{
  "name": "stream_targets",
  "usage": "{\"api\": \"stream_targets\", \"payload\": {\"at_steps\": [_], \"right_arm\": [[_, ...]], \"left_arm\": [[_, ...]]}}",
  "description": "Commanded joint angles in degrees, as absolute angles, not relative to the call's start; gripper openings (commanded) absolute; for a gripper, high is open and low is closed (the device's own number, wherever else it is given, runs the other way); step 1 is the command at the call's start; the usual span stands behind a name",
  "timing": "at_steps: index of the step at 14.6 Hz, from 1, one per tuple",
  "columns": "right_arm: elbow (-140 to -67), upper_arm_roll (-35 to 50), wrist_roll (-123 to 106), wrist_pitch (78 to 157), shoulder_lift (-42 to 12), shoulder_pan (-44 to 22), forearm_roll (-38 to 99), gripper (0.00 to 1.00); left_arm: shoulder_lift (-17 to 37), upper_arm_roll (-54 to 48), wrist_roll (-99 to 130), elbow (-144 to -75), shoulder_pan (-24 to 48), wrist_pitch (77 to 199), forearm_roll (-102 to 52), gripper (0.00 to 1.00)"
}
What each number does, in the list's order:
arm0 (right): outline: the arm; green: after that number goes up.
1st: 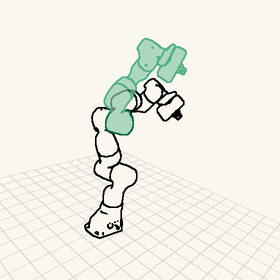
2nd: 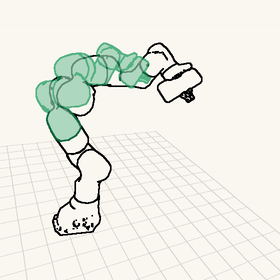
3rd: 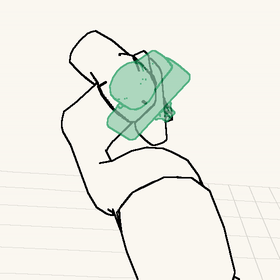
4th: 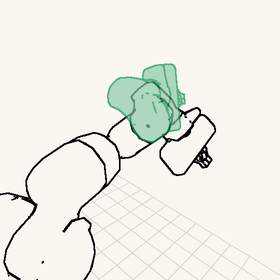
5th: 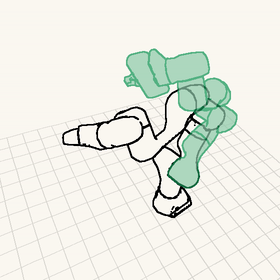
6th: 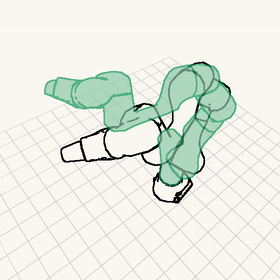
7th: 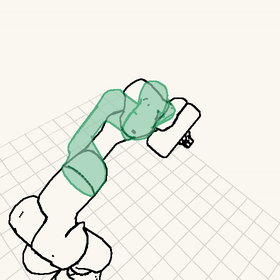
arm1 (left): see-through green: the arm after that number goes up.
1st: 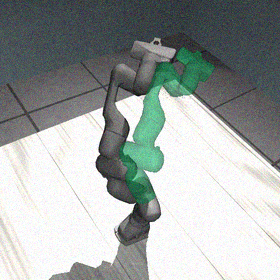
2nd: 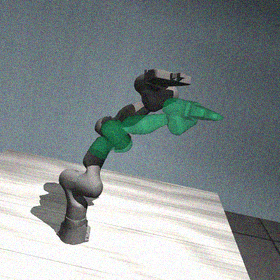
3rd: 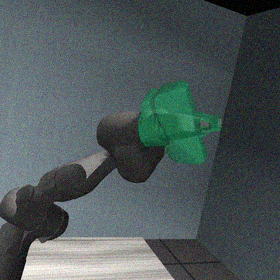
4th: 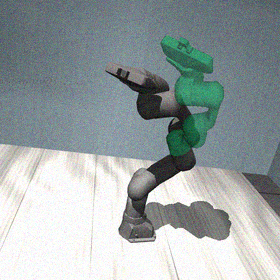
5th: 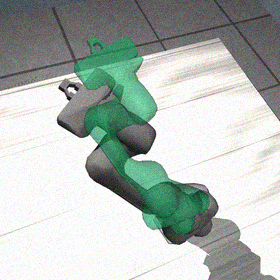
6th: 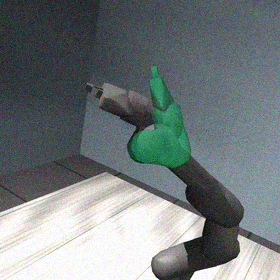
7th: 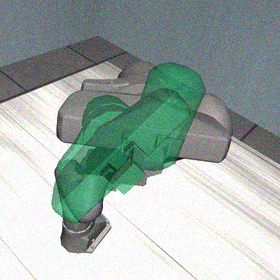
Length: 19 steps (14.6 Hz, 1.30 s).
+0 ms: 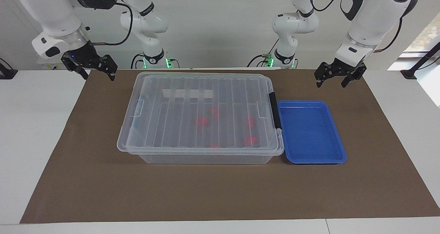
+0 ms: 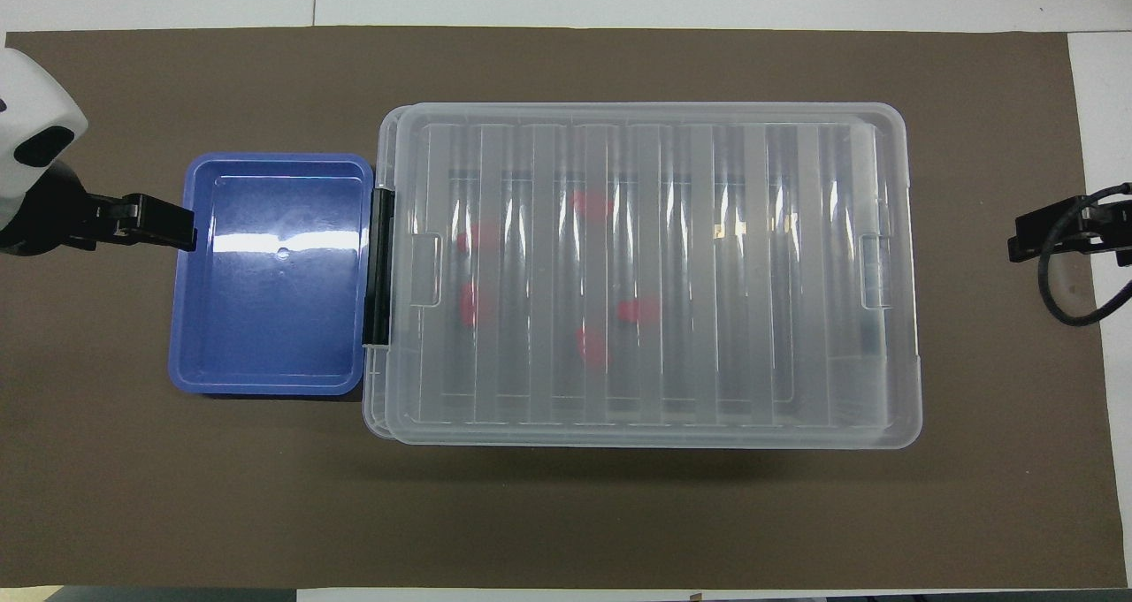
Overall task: Place red block in blue tray from box
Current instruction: 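Reach the right gripper to the clear lid's far edge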
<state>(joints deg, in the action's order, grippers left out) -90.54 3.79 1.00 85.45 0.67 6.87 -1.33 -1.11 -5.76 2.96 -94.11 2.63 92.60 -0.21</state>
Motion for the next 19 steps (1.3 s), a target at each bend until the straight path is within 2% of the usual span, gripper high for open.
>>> {"api": "stream_targets", "payload": {"at_steps": [1,9,12,17,19], "right_arm": [[-91.9,4.0,1.7,86.5,1.6,7.0,-1.1,1.0],[-92.3,4.1,2.5,88.1,1.7,6.8,-1.0,1.0],[-93.5,4.3,8.0,89.7,2.0,3.3,-0.9,1.0],[-94.4,4.4,10.9,93.8,-0.7,-0.1,-1.0,1.0],[-97.5,4.5,11.6,96.7,-0.9,-1.0,-0.9,1.0]], "left_arm": [[-1.8,-6.0,2.5,-94.1,2.0,92.1,0.0,1.0],[-1.8,-6.0,2.5,-94.1,2.0,92.1,-0.1,1.0],[-1.8,-6.0,2.5,-94.1,2.0,92.0,-0.1,1.0],[-1.8,-6.0,2.5,-94.1,2.0,92.1,-0.1,1.0],[-1.8,-6.0,2.5,-94.1,2.0,92.1,-0.1,1.0]]}}
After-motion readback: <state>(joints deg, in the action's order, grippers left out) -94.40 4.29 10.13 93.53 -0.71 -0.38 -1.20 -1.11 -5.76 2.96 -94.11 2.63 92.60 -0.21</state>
